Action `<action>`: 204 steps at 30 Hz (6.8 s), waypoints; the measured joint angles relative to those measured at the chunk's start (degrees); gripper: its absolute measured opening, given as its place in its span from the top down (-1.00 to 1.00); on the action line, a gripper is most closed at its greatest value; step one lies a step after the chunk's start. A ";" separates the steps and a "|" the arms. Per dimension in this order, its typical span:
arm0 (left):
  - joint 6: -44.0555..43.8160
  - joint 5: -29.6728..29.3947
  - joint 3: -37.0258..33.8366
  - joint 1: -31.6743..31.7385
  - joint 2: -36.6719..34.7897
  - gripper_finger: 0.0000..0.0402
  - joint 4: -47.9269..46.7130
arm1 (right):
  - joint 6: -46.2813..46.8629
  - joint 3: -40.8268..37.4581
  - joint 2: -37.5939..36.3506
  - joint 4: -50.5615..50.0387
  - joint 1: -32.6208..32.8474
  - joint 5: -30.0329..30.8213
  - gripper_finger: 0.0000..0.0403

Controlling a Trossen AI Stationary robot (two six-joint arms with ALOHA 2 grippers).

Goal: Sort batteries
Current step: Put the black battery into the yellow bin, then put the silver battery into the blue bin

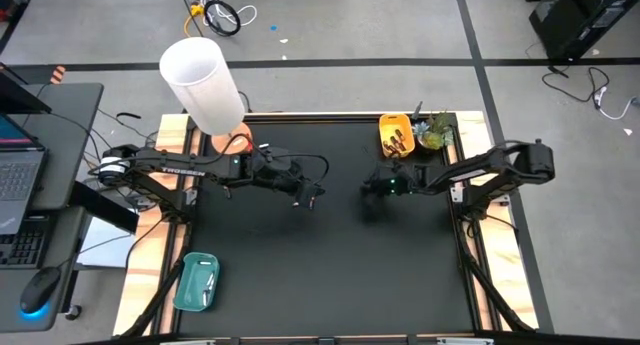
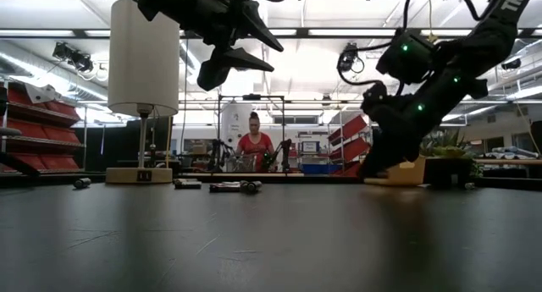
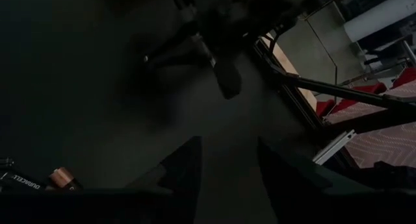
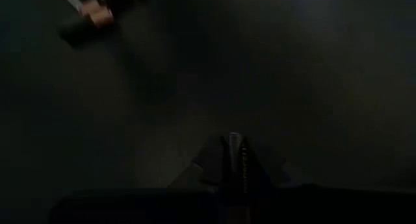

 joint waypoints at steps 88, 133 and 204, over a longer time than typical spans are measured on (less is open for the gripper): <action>4.35 -1.85 0.07 0.37 -0.02 0.28 -12.77 | 4.09 22.75 -27.61 -36.05 -18.01 -21.71 0.28; 26.73 -12.68 -21.20 -2.62 10.82 0.28 15.57 | 20.08 22.69 -22.65 -28.37 0.81 -13.29 0.46; -67.05 -13.00 -13.36 -66.66 -19.58 0.81 -39.58 | 6.78 21.81 -19.47 -19.47 -8.04 -13.95 0.46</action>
